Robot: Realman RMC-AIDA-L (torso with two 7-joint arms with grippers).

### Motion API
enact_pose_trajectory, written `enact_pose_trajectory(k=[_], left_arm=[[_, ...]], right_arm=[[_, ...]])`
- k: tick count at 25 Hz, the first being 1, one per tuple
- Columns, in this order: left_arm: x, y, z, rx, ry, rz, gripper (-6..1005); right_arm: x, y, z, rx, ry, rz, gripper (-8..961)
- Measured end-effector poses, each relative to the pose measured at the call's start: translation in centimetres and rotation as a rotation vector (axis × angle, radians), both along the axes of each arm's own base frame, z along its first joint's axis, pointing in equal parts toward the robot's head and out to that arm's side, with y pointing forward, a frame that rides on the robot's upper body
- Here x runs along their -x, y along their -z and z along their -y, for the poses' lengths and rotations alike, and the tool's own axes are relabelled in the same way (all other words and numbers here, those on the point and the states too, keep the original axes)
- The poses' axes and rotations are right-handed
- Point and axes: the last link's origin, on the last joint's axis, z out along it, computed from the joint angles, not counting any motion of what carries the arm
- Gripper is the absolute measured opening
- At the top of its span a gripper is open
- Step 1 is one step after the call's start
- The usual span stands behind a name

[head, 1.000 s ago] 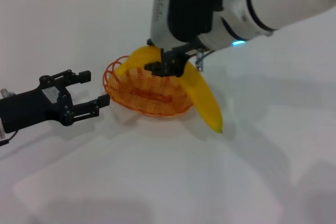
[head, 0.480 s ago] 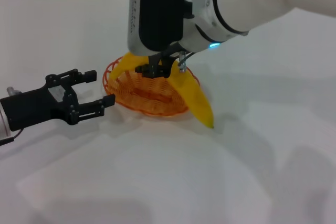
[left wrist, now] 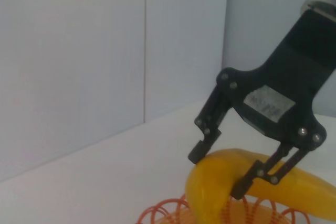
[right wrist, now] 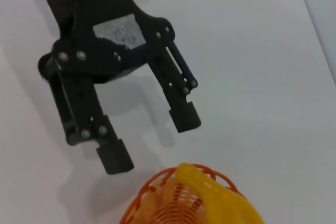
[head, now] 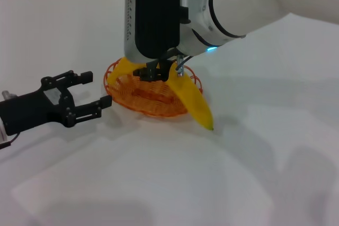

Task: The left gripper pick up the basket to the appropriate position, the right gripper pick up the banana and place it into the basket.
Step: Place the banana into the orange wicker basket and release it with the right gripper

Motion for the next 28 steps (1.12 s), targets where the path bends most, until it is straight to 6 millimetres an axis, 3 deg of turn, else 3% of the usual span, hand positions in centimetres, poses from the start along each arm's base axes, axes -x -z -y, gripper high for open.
enact_pose_trajectory(k=[28], left_arm=[[0.0,0.3,0.0,-0.010,0.003,0.020,796]], right_arm=[[1.8,1.6,-0.5,-0.009,-0.067,0.018,482]])
